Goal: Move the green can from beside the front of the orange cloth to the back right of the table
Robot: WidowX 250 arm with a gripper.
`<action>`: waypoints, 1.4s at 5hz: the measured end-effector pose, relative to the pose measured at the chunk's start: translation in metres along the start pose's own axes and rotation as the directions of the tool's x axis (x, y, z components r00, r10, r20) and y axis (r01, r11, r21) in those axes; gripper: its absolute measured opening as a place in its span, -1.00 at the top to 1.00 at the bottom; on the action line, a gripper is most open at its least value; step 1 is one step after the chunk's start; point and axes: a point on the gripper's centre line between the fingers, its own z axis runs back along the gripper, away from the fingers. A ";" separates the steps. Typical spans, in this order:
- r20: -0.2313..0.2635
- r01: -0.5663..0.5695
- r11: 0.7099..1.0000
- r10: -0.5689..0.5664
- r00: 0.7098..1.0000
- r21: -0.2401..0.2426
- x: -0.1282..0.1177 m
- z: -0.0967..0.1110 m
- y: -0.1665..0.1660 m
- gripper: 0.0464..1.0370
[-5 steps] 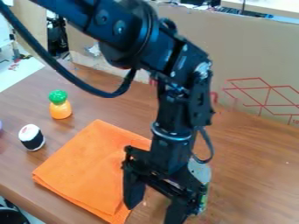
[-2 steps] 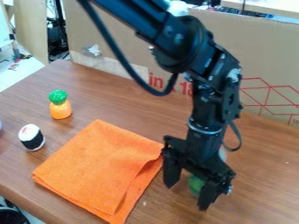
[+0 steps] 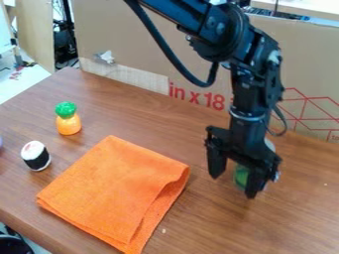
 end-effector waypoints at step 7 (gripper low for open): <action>-0.070 -0.133 0.989 0.138 0.988 0.067 -0.071 0.064 0.045 -0.93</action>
